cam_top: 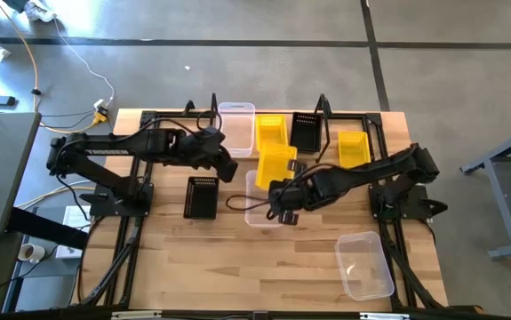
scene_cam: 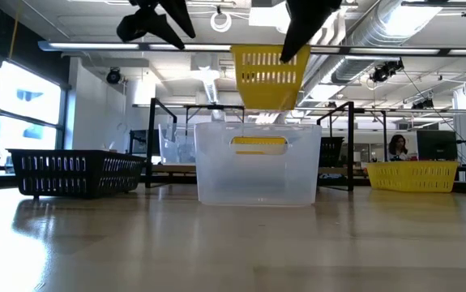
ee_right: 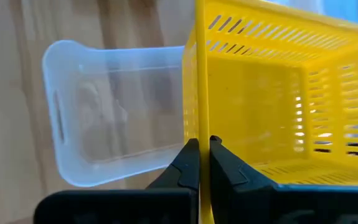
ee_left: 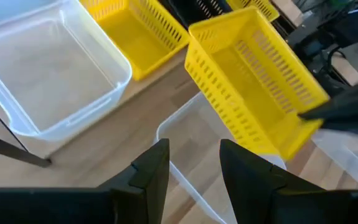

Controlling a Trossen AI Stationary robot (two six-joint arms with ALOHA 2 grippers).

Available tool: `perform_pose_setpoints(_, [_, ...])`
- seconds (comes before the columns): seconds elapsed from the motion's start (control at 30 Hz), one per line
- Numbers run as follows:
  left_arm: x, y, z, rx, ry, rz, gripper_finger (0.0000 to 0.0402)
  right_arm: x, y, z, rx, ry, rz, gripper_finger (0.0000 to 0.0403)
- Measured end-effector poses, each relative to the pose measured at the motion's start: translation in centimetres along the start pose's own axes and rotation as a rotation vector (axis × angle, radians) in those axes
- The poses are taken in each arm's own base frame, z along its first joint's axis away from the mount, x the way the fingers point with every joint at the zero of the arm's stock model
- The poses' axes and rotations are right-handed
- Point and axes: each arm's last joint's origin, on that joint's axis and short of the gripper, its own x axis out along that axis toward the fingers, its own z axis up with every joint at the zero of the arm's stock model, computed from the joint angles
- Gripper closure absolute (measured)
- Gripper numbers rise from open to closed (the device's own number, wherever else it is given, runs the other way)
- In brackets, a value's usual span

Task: Stack baskets on shelf by color
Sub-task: Stack the left yellow bin on the yellow bin on the shelf

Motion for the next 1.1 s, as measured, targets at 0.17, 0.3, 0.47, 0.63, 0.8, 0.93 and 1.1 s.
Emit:
perform_pose_setpoints(0.17, [-0.9,0.4,0.3,0.053,-0.026,-0.010,0.0270,-1.0,-2.9,0.1,-0.044,-0.025,-0.021,0.0403])
perform_pose_setpoints(0.3, [-1.2,0.5,0.3,0.091,-0.029,-0.007,0.0270,-1.9,-5.8,0.0,-0.063,-0.052,-0.056,0.0403])
perform_pose_setpoints(0.47, [-1.3,0.5,0.3,0.121,-0.032,-0.009,0.0270,-2.8,-9.5,-0.2,-0.090,-0.079,-0.112,0.0403])
perform_pose_setpoints(0.63, [-1.3,0.6,0.4,0.133,-0.034,-0.005,0.0270,-1.9,-12.7,-0.2,-0.106,-0.137,-0.078,0.0403])
perform_pose_setpoints(0.8, [-1.1,0.9,0.7,0.121,-0.039,0.006,0.0270,1.4,-14.7,-1.4,-0.125,-0.150,-0.053,0.0403])
perform_pose_setpoints(0.93, [-1.0,1.2,1.0,0.111,-0.042,0.016,0.0270,2.8,-15.6,-1.7,-0.177,-0.185,-0.037,0.0403])
perform_pose_setpoints(1.1, [-0.9,1.7,1.4,0.109,-0.049,0.032,0.0270,4.1,-16.4,-2.2,-0.173,-0.209,-0.015,0.0403])
